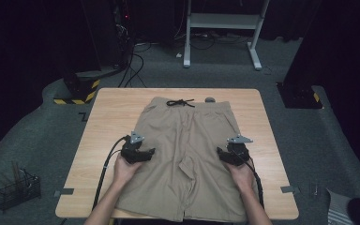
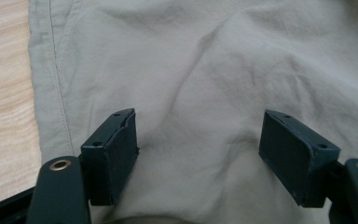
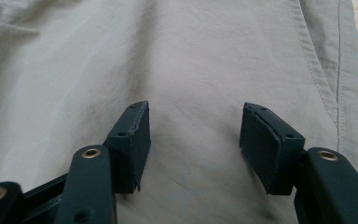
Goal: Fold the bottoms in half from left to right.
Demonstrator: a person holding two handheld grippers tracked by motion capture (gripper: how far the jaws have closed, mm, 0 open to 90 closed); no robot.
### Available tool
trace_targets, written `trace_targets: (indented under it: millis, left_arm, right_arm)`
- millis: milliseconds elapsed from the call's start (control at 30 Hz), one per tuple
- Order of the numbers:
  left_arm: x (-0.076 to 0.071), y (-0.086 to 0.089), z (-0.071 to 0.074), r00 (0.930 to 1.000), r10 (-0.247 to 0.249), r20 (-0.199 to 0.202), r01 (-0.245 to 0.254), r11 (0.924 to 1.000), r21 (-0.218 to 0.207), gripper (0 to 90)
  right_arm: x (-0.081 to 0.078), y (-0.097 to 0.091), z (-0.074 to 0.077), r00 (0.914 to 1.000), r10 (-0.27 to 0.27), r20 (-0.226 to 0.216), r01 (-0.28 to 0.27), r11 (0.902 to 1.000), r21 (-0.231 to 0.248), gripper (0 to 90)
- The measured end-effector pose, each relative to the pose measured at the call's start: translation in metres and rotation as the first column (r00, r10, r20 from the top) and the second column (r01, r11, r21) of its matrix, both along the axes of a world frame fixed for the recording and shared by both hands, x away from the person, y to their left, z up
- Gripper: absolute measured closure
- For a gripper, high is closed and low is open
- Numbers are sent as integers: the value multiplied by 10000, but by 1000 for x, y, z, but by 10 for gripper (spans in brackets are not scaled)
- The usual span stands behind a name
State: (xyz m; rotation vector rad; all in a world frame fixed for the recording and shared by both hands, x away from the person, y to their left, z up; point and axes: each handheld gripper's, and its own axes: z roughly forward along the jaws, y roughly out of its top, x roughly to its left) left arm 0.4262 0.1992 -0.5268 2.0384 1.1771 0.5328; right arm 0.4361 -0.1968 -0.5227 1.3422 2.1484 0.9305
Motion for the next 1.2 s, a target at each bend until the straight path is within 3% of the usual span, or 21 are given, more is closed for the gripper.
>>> trace_targets:
  millis: [667, 1200]
  left_arm:
    - [-39, 1, 0, 10000, 45, -1, -45, 10000, -16, 275]
    - [-70, 1, 0, 10000, 68, 6, -68, 10000, 8, 273]
  right_arm:
    - [-32, 1, 0, 9997, 257, 23, -257, 9997, -27, 430]
    - [-68, 3, 0, 9988, 482, 4, -482, 9988, -2, 429]
